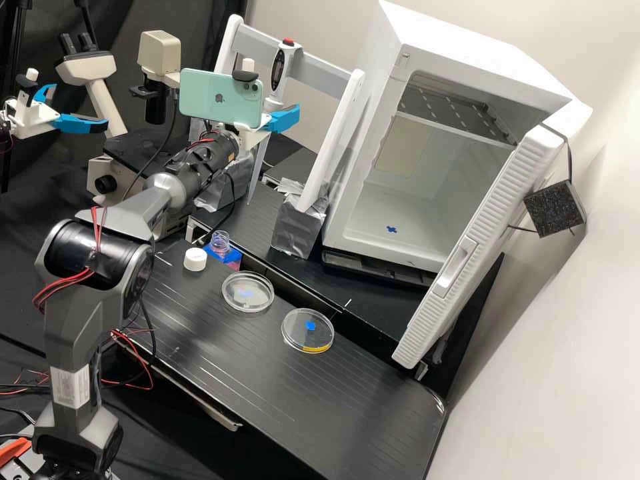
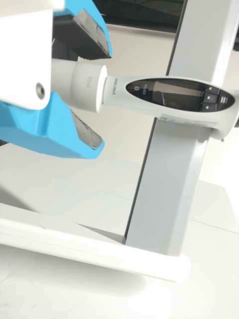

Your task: Use the pipette

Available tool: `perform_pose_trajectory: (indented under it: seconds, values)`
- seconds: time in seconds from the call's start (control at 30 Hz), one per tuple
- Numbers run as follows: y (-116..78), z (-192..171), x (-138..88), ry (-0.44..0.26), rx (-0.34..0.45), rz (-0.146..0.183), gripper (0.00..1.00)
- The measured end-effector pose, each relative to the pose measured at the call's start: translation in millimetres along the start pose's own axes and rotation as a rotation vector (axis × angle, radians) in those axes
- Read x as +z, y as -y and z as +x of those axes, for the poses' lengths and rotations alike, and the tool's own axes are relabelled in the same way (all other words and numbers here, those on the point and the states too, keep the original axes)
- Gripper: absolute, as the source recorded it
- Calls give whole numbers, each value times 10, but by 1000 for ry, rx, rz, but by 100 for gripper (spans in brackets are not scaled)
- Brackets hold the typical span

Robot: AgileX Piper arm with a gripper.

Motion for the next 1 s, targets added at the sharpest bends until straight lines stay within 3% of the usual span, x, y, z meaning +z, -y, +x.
perform_pose_trajectory:
  seconds: [0.37,0.53,0.73,1.0]
  values:
    - [-12,16,-5,4,5,16,0]
    - [-15,21,-12,2,0,-5,0]
    - [-7,34,-12,2,-2,-5,0]
    - [3,44,-33,9,-6,15,0]
